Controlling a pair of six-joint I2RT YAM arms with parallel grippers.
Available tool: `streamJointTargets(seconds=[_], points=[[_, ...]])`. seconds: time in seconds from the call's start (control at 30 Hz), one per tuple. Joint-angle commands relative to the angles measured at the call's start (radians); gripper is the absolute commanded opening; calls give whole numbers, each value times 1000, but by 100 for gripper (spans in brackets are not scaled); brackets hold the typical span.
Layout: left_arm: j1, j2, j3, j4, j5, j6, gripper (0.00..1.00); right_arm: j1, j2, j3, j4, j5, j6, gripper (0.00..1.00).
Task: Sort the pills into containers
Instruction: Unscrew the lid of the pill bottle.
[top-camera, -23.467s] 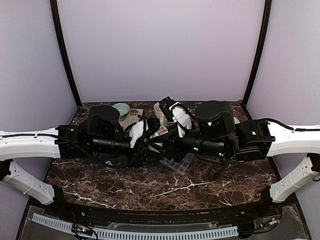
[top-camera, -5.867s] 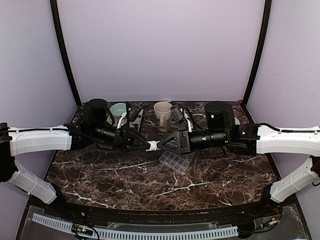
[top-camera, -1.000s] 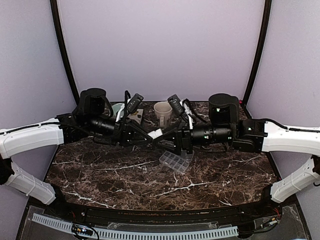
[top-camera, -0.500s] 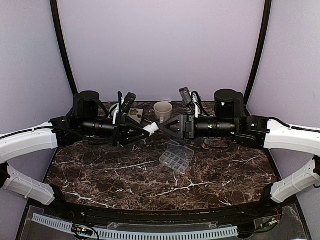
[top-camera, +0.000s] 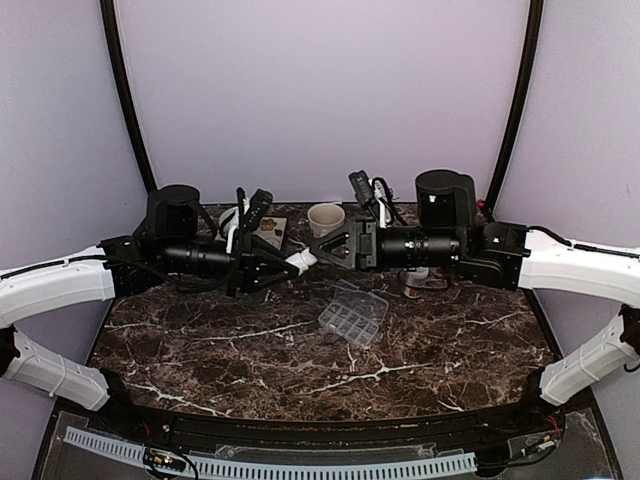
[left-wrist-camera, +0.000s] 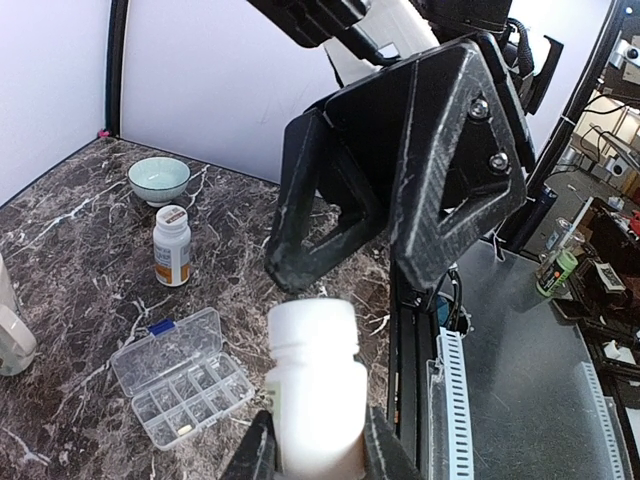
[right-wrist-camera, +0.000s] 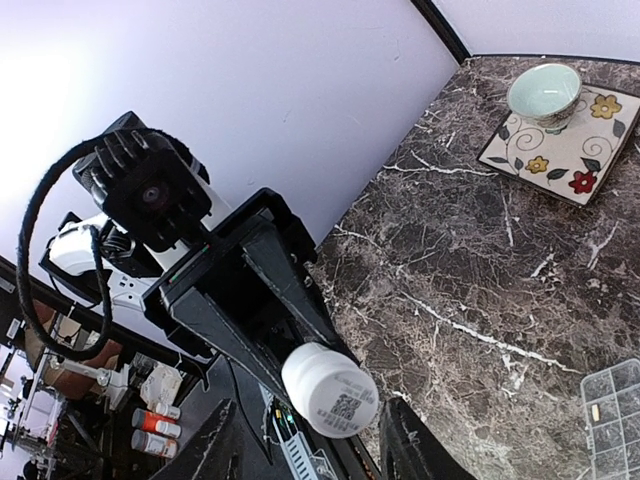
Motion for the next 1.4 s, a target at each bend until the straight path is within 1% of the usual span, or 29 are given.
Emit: streamJointTargets(seconds=[0.0, 0.27, 0.5, 0.8, 0.9, 1.0, 1.1, 1.17, 1.27, 1.37], points=[[-7, -35, -10, 4, 0, 21, 0, -4, 26, 27, 5, -2, 17, 47], [-13, -44, -17, 10, -7, 33, 0, -5, 47, 68, 6, -16, 18, 45], [-25, -37, -11, -1, -20, 45, 0, -4, 67, 86, 1, -37, 18, 38], [-27, -38, -3, -2, -38, 51, 0, -4, 67, 76, 1, -44, 23, 37], [-29, -35, 0, -2, -39, 51, 0, -3, 67, 76, 1, -51, 23, 31], [-29, -35, 0, -2, -40, 51, 0, -3, 70, 76, -1, -56, 23, 29], [-29, -34, 0, -1, -39, 52, 0, -2, 71, 76, -1, -61, 23, 21], [-29, -34, -1, -1, -42, 50, 0, -3, 73, 76, -1, -67, 22, 19], [-29, -34, 1, 4, -39, 45, 0, 1, 75, 75, -1, -73, 15, 12], [-29, -39, 7, 10, -15, 28, 0, 10, 73, 76, -5, -82, -24, 6]])
